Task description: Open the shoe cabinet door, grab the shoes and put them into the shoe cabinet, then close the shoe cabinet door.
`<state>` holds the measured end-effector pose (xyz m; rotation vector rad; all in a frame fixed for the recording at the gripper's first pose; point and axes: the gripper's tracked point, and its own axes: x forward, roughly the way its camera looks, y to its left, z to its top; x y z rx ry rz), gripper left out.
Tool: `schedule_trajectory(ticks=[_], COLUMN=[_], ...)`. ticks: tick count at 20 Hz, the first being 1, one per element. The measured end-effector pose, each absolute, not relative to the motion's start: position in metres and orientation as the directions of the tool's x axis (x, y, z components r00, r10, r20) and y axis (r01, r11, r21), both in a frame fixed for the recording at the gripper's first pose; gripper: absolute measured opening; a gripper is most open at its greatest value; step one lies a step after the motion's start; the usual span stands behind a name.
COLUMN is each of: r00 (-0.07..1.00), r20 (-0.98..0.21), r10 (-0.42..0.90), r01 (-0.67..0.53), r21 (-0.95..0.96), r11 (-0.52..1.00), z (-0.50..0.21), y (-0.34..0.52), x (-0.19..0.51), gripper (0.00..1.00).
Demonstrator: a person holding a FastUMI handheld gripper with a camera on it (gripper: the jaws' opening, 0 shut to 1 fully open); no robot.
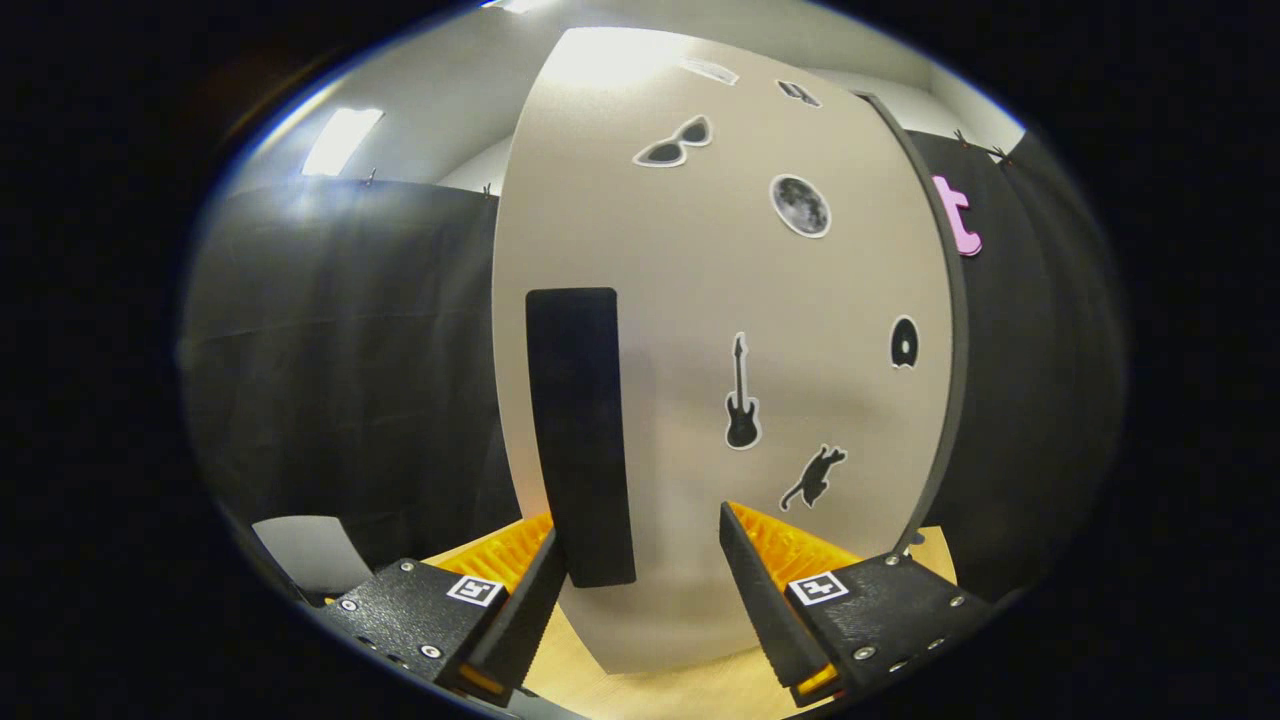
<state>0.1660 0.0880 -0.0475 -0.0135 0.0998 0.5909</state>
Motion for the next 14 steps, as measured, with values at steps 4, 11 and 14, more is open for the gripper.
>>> schedule_trajectory(ticks=[4,11,14], r00=[0.843,0.878,0.902], r20=[-0.086,-0.078,-0.065], r10=[0.531,0.471,0.426], r01=[-0.534,-0.472,-0.427], r21=[-0.023,0.011,0.004], r11=[0.845,0.881,0.904], z=[-0.045,-0.042,-0.042], y=[0.115,0.142,0.152], x=[0.185,0.224,0.238], gripper=[0.90,0.93,0.94])
